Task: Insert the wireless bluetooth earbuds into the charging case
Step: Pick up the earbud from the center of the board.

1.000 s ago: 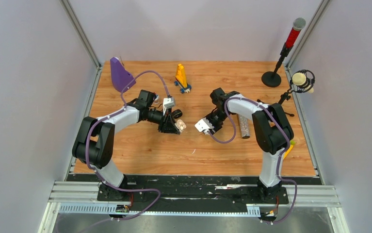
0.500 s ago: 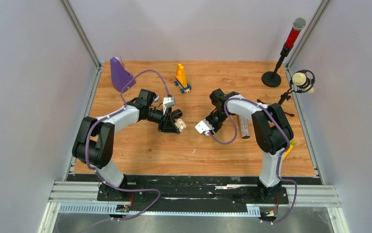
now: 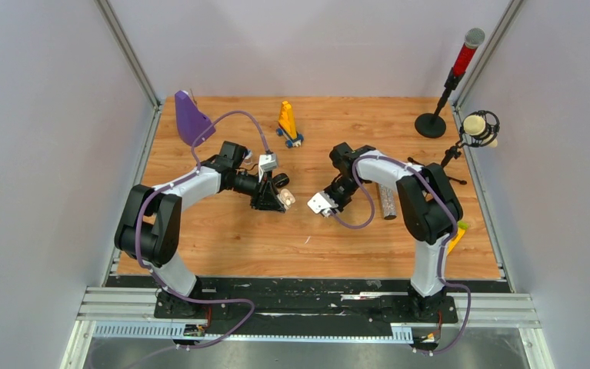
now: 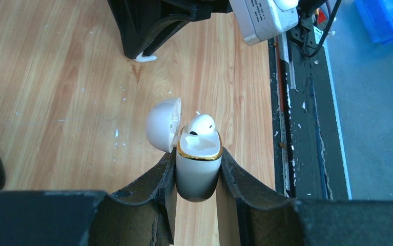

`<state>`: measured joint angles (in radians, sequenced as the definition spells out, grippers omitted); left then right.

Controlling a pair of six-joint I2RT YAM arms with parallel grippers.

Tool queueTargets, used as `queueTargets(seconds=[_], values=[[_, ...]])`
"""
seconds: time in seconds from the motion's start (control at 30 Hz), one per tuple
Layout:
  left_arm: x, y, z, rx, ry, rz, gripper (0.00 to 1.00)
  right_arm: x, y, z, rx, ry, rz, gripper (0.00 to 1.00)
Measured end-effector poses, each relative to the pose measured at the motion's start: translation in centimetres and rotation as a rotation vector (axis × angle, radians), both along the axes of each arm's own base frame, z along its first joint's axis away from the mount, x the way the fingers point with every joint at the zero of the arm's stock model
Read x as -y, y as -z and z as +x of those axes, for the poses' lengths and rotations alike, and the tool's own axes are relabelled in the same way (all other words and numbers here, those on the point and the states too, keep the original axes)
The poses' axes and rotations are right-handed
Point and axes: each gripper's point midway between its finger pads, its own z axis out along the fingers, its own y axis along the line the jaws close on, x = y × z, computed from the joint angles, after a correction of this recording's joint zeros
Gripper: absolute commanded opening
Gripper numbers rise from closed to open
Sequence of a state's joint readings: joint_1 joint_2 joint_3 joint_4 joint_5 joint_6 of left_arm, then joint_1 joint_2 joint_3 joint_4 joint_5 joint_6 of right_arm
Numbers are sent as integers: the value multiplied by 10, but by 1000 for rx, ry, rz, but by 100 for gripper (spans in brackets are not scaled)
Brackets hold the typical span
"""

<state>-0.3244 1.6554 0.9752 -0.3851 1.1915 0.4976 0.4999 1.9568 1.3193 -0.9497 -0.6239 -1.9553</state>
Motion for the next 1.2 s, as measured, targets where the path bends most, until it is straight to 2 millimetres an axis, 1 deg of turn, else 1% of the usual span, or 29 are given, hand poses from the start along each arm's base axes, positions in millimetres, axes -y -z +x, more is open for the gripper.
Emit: queueTargets(seconds=[0.03, 0.1, 0.4, 0.7, 0.93, 1.2], values=[[0, 0, 0, 2, 1, 0, 0, 0, 0, 0, -4, 4, -1, 28], [0, 0, 0, 4, 2, 0, 0, 0, 0, 0, -16, 18, -7, 31], [0, 0, -1, 2, 4, 1, 0, 0, 1, 2, -64, 82, -41, 31], [-1, 1, -1, 5, 6, 1, 0, 5, 2, -5, -102, 109, -64, 34], [-1, 1, -2, 5, 7, 2, 0, 10, 3, -14, -123, 119, -73, 31], [-1, 1, -1, 7, 8, 2, 0, 18, 3, -18, -135, 141, -78, 37]])
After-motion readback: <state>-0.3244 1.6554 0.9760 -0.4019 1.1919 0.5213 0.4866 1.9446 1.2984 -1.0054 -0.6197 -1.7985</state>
